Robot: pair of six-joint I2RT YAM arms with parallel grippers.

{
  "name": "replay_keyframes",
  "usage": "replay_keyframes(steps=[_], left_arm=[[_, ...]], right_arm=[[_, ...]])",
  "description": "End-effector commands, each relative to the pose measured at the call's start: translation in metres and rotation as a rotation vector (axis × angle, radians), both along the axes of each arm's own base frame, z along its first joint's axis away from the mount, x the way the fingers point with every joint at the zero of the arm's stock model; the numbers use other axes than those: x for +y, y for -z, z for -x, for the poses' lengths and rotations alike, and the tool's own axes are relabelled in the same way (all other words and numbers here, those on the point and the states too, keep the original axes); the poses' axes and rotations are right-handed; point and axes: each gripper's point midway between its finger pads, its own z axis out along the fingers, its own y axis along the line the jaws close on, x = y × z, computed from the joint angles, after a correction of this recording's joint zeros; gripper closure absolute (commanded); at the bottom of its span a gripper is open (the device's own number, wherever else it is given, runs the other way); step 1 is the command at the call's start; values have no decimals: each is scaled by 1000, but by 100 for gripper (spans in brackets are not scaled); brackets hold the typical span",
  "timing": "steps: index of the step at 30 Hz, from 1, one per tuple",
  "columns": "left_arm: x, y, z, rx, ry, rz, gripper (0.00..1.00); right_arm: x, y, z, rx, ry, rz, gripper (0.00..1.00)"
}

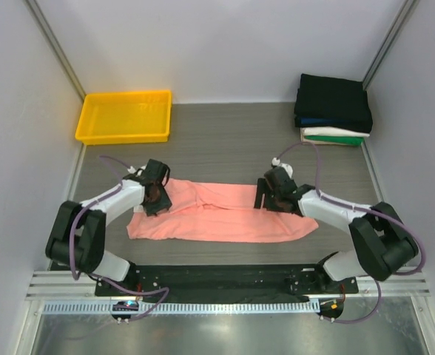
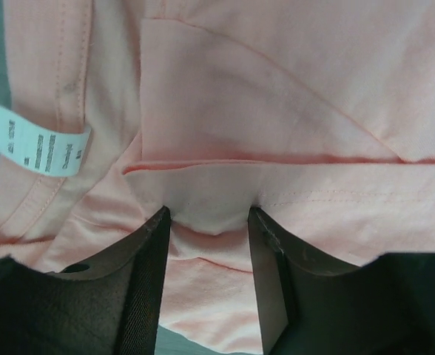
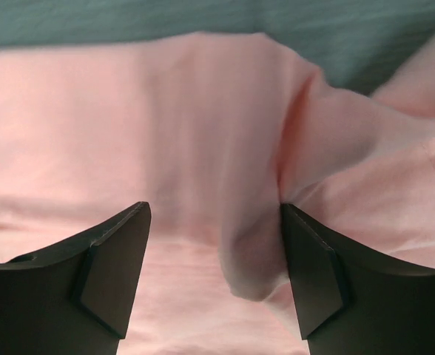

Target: Fold and stack the t-shirts

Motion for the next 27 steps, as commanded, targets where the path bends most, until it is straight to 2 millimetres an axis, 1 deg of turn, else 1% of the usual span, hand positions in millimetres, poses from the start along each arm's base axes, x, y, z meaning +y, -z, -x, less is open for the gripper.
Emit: replay_keyframes(steps=[1, 2, 3, 4, 5, 6, 7, 8, 9, 10, 11, 12, 13, 14, 15, 16, 17, 18, 19, 20, 21, 22, 23, 24, 25, 26, 27], left_arm=[[-29, 20, -58, -86, -19, 21, 54], [-41, 18, -69, -93, 4, 24, 54], [-47, 34, -74, -52, 21, 6, 55], [-64, 16, -106, -106, 31, 24, 55], [-76, 19, -115, -99, 59, 27, 55], [-87, 18, -126, -100, 78, 36, 56], [-100, 32, -136, -73, 99, 39, 56], [-133, 9, -167, -143, 160, 94, 56], [-153, -3, -183, -171, 199, 121, 57], [-175, 11, -180, -117, 267, 129, 57], [-210, -36, -216, -230, 325, 191, 57], [-225, -46, -223, -253, 405, 188, 55], [-232, -56, -221, -237, 441, 178, 54], [-247, -68, -225, -257, 475, 173, 53], [-259, -109, -240, -347, 523, 187, 50], [-262, -126, -240, -365, 544, 192, 49], [-262, -151, -240, -403, 556, 197, 48], [-257, -177, -243, -453, 548, 183, 46], [-249, -192, -238, -467, 560, 157, 45], [-239, -226, -231, -519, 554, 148, 43], [-222, -233, -223, -513, 534, 96, 43], [-212, -245, -215, -523, 542, 69, 42], [-194, -280, -199, -577, 530, 58, 41], [-176, -286, -188, -572, 512, 11, 42], [-162, -268, -173, -516, 517, -34, 41], [-149, -273, -160, -521, 512, -55, 41], [-132, -301, -139, -584, 499, -52, 41]], right_arm=[[19, 32, 79, 190, -44, -56, 24], [36, 30, 96, 192, -64, -80, 24], [42, 29, 106, 191, -75, -91, 24], [50, 23, 116, 174, -79, -128, 24], [70, 18, 138, 170, -118, -153, 24], [81, 13, 148, 162, -134, -174, 24], [98, 0, 156, 139, -171, -209, 24], [114, -11, 171, 119, -215, -230, 24], [128, -28, 175, 100, -245, -250, 23], [133, -36, 178, 85, -262, -245, 23], [137, -45, 180, 71, -275, -240, 21], [139, -54, 179, 42, -288, -227, 21], [140, -69, 177, 26, -292, -216, 20], [139, -82, 173, -1, -289, -221, 18], [134, -91, 164, -51, -286, -195, 17], [134, -108, 160, -80, -288, -189, 16], [131, -117, 154, -110, -285, -175, 14], [124, -122, 149, -123, -281, -140, 14], [123, -137, 133, -167, -262, -134, 13], [120, -142, 125, -179, -259, -121, 13], [121, -148, 111, -186, -242, -117, 13], [112, -149, 93, -189, -227, -90, 13], [111, -144, 78, -182, -210, -58, 13], [113, -154, 64, -202, -201, -61, 13], [105, -153, 43, -211, -195, -16, 13], [106, -153, 32, -211, -196, -2, 13], [112, -165, 18, -231, -196, -11, 13]])
